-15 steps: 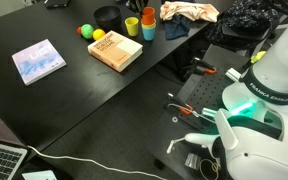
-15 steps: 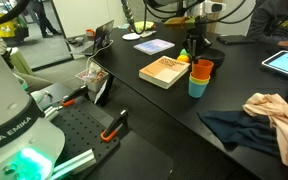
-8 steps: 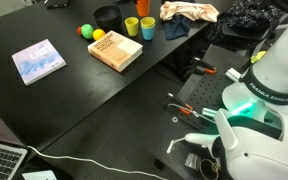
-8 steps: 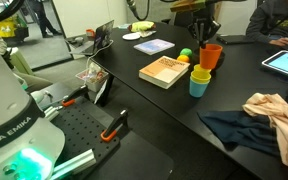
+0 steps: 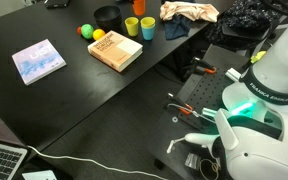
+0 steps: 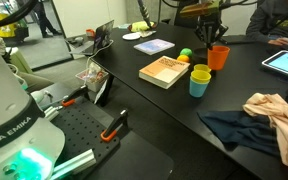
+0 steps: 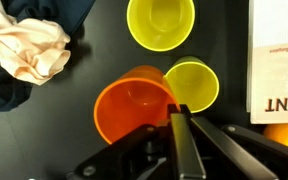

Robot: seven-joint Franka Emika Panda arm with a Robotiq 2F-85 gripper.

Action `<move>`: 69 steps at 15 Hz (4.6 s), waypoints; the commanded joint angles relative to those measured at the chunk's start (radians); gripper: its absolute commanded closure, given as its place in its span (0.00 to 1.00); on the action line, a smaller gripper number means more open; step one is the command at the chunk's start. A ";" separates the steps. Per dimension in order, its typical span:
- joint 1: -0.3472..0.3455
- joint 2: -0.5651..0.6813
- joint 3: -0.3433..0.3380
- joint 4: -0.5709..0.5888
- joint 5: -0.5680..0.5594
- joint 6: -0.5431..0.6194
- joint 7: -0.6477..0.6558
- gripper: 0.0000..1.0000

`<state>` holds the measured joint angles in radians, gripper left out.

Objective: Remove the yellow, orange and yellow cups and put them on the table

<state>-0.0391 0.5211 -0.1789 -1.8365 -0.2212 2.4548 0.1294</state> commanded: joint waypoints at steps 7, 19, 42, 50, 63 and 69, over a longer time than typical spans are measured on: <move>-0.093 0.298 0.013 0.321 0.011 0.004 -0.158 0.97; -0.120 0.460 0.016 0.534 0.081 -0.033 -0.127 0.58; 0.057 -0.076 -0.027 -0.183 -0.018 -0.047 0.307 0.00; 0.003 -0.068 -0.038 -0.306 0.098 0.244 0.273 0.00; -0.019 -0.046 0.024 -0.301 0.235 0.274 0.162 0.16; -0.024 -0.037 0.024 -0.313 0.244 0.272 0.139 0.68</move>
<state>-0.0478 0.4911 -0.1664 -2.1303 -0.0047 2.7057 0.3067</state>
